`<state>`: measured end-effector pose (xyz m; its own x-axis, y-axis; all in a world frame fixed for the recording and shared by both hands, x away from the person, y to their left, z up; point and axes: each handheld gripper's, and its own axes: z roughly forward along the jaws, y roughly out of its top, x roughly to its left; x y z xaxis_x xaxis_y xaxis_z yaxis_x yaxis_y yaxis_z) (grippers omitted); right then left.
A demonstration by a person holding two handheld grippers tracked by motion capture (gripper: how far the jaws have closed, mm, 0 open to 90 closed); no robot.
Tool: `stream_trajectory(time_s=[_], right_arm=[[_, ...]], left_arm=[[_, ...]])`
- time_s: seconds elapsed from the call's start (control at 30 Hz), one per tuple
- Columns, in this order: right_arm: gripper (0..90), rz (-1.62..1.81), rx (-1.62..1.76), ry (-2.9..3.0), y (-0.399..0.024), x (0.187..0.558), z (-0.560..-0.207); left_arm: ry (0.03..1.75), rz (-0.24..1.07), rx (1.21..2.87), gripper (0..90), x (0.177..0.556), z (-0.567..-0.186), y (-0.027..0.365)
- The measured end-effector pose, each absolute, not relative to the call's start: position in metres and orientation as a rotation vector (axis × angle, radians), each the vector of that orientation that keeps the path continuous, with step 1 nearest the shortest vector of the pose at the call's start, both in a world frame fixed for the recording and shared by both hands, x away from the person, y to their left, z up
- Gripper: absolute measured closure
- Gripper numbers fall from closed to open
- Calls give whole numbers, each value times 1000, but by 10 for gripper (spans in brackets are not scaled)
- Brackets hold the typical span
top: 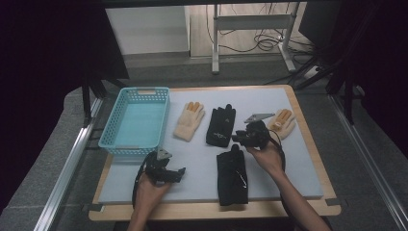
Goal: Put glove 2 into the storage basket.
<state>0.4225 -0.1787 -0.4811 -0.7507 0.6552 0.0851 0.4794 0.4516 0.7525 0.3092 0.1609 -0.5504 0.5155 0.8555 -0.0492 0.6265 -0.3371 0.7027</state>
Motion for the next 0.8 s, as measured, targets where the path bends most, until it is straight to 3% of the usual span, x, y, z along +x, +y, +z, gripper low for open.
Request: stream_trajectory(time_s=[0.33, 0.37, 0.6, 0.77, 0.8], right_arm=[[657, 1115, 982, 2470, -149, 480, -490], [600, 1104, 984, 2471, -144, 488, -493], [449, 1058, 995, 2464, -128, 504, -507], [459, 962, 966, 2487, -118, 510, -520], [549, 980, 964, 2487, -118, 511, -522]], left_arm=[[1201, 433, 2087, 48, 309, -550, 161], [1201, 433, 2085, 48, 309, -550, 161], [1201, 434, 2085, 48, 309, -550, 161], [1200, 435, 2085, 48, 309, -550, 161], [1201, 435, 2085, 48, 309, -550, 161]])
